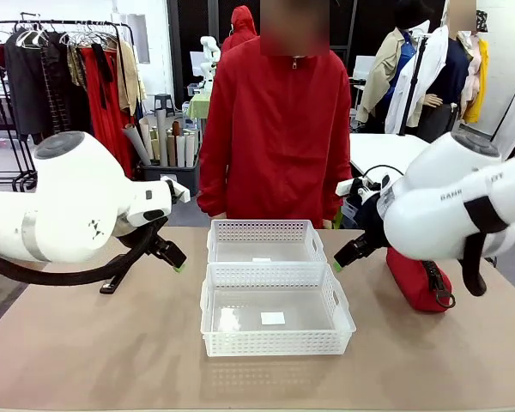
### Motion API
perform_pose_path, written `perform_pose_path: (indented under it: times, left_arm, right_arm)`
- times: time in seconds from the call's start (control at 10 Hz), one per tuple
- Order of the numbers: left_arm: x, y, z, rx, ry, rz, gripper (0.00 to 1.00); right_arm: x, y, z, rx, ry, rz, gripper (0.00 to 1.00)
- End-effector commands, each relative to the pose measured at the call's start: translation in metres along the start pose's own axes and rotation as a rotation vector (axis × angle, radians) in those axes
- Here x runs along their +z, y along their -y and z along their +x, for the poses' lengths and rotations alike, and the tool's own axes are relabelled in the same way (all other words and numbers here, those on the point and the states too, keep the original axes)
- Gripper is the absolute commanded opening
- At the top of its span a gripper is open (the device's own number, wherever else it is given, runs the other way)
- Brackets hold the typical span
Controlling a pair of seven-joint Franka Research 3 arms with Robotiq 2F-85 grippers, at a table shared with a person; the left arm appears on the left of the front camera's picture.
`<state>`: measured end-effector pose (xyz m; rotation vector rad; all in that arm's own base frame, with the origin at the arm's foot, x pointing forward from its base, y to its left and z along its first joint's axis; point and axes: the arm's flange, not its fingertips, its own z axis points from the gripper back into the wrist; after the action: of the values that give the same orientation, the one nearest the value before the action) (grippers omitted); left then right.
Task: Distribute items into two baskets.
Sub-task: Pick up the Pencil pouch that the person points to.
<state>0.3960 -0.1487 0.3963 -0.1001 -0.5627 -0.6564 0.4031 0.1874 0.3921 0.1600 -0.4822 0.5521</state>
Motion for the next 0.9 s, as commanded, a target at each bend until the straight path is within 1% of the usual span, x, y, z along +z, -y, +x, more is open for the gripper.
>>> perform_pose_path:
  times: [0.0, 0.2, 0.3, 0.4, 0.5, 0.8]
  left_arm:
    - [0.017, -0.014, -0.029, -0.065, 0.083, -0.103, 1.00]
    - [0.030, -0.024, -0.040, -0.103, 0.203, -0.172, 1.00]
    - [0.032, -0.027, -0.043, -0.092, 0.190, -0.160, 1.00]
    - [0.029, -0.029, -0.042, -0.120, 0.164, -0.092, 1.00]
    - [0.039, -0.025, 0.003, -0.079, 0.168, -0.123, 1.00]
    - [0.039, -0.025, 0.003, -0.079, 0.168, -0.123, 1.00]
  right_arm:
    - [0.009, 0.019, 0.015, -0.074, -0.049, 0.113, 1.00]
    - [0.014, 0.034, 0.026, -0.163, -0.075, 0.221, 1.00]
    - [0.013, 0.041, 0.027, -0.179, -0.063, 0.207, 1.00]
    - [0.012, 0.045, 0.026, -0.170, -0.038, 0.201, 1.00]
    - [0.018, 0.025, 0.024, -0.170, -0.072, 0.185, 1.00]
    - [0.018, 0.025, 0.024, -0.170, -0.072, 0.185, 1.00]
